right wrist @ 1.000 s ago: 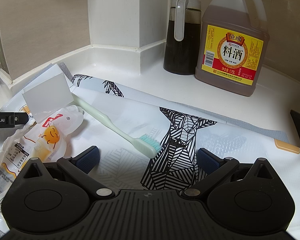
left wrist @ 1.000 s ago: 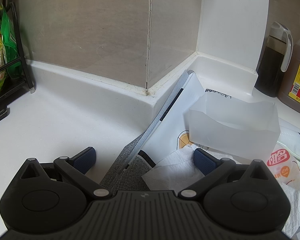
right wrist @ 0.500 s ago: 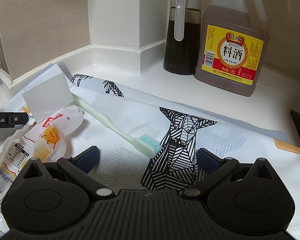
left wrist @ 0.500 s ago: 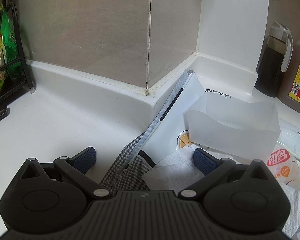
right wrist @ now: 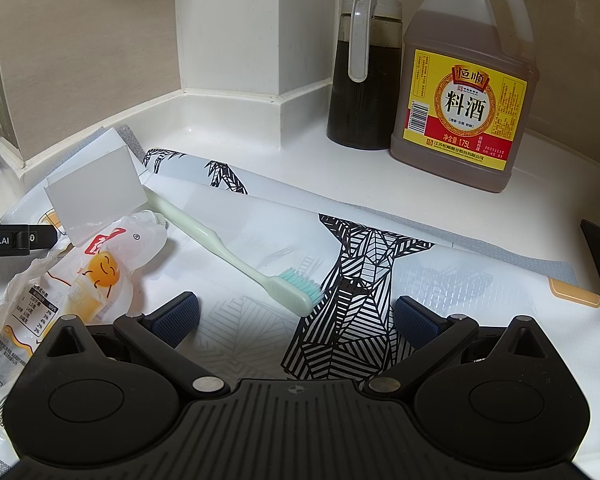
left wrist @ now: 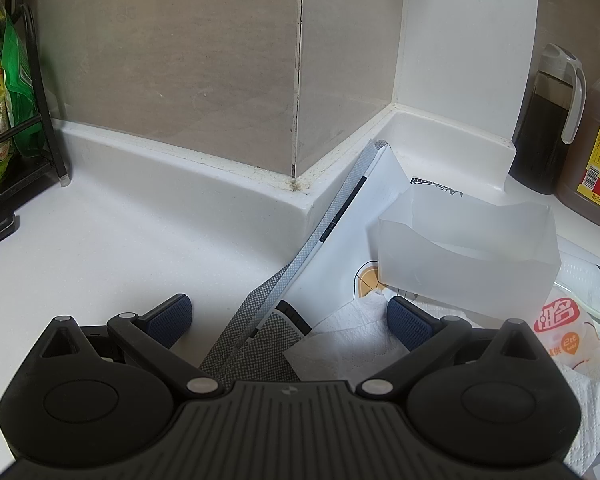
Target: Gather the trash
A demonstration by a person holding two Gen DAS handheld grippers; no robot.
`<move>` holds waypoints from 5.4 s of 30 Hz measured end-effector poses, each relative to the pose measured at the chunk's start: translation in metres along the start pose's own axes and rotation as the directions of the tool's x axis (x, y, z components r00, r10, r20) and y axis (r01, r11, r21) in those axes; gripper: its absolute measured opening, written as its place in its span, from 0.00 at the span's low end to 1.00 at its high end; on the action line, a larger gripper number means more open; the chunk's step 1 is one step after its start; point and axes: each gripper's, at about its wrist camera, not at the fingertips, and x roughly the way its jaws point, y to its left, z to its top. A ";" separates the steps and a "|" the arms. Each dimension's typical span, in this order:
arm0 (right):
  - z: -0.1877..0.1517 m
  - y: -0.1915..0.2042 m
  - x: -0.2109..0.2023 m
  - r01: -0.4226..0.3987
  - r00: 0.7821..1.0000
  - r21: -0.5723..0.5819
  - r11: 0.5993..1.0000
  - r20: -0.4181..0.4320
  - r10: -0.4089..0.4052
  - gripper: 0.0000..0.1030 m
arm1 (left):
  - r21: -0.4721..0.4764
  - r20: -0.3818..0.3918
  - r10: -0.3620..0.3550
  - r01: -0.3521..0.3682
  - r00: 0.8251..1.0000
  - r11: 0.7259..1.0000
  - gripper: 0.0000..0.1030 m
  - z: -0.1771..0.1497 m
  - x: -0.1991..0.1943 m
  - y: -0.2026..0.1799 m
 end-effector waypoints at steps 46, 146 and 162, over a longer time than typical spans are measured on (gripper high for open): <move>0.011 0.006 -0.040 -0.235 0.971 0.047 0.971 -0.023 0.237 1.00 | -0.179 -0.105 -0.175 0.154 0.979 0.972 1.00 0.011 -0.036 0.016; -0.246 0.056 -0.291 -0.508 0.861 -0.234 0.829 -0.154 0.484 0.26 | -0.178 -0.072 -0.218 0.203 0.973 0.963 0.02 -0.325 -0.364 0.032; -0.253 0.060 -0.274 -0.504 0.862 -0.238 0.830 -0.204 0.464 0.26 | -0.181 -0.108 -0.221 0.199 0.969 0.963 0.02 -0.326 -0.350 0.031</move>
